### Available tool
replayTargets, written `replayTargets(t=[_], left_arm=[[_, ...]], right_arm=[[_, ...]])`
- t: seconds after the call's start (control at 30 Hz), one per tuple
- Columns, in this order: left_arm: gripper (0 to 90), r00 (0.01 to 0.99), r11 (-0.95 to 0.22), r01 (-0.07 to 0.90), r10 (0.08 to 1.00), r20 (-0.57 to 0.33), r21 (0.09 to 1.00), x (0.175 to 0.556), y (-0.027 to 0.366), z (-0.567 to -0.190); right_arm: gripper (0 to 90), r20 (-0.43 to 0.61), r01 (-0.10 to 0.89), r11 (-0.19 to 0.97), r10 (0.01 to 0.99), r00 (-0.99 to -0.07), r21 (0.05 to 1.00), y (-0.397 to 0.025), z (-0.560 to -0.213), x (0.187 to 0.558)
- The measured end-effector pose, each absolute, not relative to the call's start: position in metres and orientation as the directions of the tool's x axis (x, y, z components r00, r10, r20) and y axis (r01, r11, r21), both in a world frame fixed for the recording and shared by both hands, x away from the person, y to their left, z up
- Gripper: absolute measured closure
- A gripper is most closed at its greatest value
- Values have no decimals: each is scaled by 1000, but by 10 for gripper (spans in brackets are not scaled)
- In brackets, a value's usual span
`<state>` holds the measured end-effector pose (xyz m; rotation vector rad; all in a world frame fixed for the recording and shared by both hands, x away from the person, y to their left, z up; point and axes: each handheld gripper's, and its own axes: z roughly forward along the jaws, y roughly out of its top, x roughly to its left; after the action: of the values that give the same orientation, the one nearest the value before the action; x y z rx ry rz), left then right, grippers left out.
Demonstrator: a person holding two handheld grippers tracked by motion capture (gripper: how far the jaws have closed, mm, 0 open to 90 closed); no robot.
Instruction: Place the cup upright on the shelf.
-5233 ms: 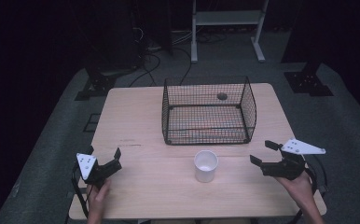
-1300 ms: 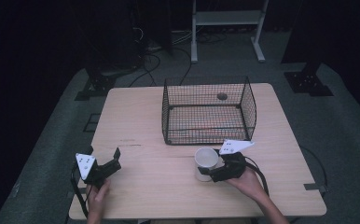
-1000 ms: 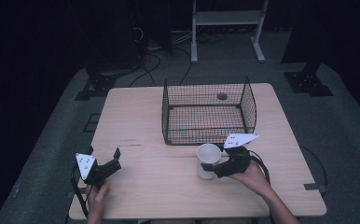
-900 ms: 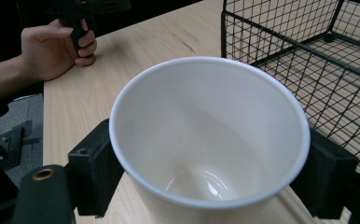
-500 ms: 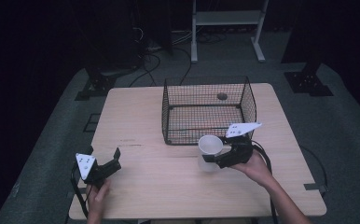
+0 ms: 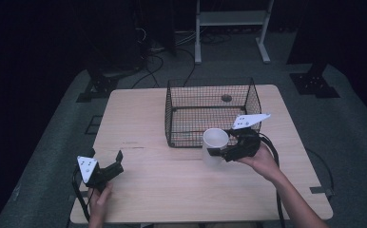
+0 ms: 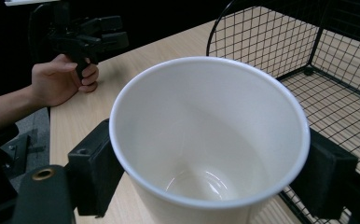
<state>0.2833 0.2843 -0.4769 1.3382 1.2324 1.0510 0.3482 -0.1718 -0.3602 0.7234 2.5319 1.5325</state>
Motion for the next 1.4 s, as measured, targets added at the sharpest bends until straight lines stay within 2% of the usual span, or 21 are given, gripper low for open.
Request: replayTargets(t=[0.63, 1.4], left_arm=[[0, 105, 15, 130, 994, -29, 991, 283, 284, -477], [0, 106, 13, 129, 994, -27, 992, 283, 284, -477]], right_arm=[[196, 132, 323, 386, 445, -886, 864, -171, -331, 362], [196, 142, 335, 382, 453, -880, 861, -164, -314, 384]])
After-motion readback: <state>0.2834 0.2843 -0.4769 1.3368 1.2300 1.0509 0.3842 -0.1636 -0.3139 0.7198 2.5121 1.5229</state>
